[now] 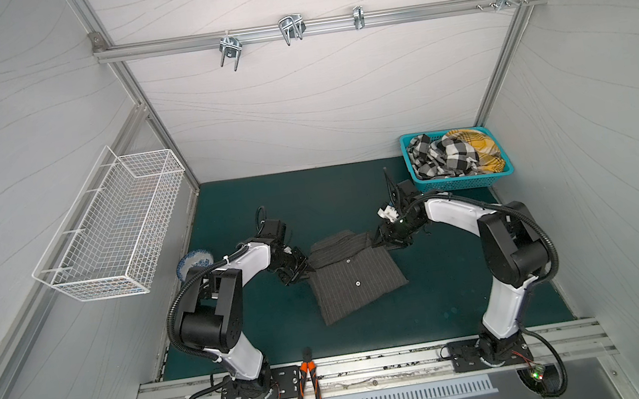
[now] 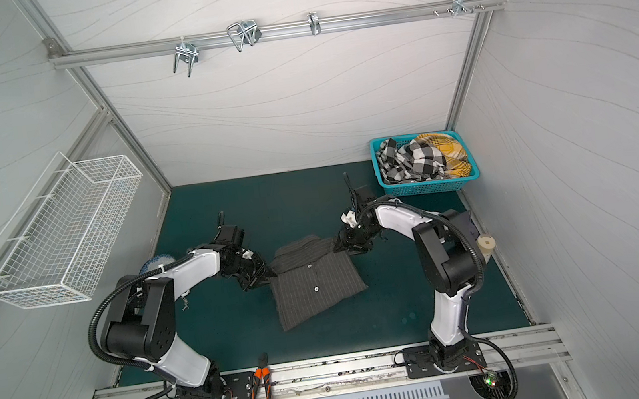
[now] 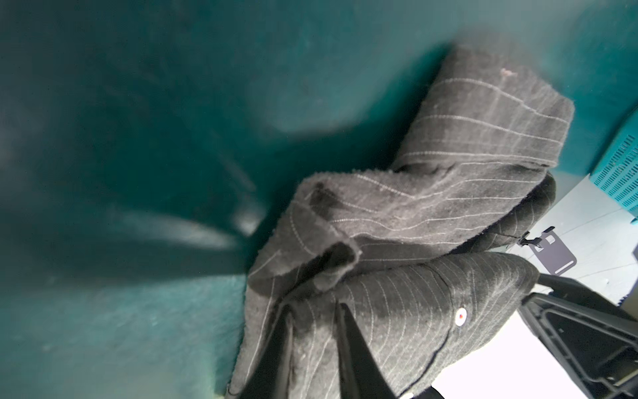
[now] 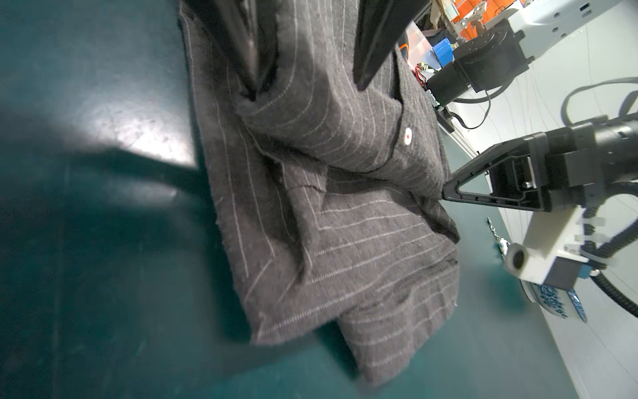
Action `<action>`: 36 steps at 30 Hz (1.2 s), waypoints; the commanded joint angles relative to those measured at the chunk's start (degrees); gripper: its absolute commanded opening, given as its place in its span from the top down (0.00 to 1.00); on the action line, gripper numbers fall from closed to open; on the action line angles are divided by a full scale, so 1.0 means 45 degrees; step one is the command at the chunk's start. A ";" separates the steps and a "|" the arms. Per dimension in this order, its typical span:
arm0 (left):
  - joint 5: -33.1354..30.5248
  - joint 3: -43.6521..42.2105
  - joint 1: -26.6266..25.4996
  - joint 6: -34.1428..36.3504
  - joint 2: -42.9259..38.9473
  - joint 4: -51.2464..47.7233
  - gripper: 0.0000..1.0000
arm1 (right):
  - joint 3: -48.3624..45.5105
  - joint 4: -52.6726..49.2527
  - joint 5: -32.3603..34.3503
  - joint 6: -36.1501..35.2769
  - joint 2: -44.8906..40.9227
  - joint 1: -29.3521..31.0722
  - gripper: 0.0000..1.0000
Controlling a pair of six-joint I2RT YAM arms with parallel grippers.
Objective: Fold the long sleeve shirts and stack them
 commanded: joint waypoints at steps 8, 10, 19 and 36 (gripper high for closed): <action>0.0145 0.0271 -0.0012 0.0140 0.0343 0.0428 0.82 | 0.0548 0.0003 -0.0402 -0.0049 0.0691 0.0031 0.67; 0.0160 0.0267 -0.0014 0.0135 0.0345 0.0485 0.85 | 0.0462 0.0005 -0.0319 -0.0017 0.0514 0.0016 0.76; 0.0036 -0.0002 -0.0047 0.0540 -0.0855 -0.0224 1.00 | -0.0809 -0.0064 0.0010 0.0401 -0.1537 0.0257 1.00; -0.3555 0.2021 -0.0238 0.1362 -0.3939 -0.1369 1.00 | 0.0318 0.0136 0.2068 0.1531 -0.3292 0.0593 1.00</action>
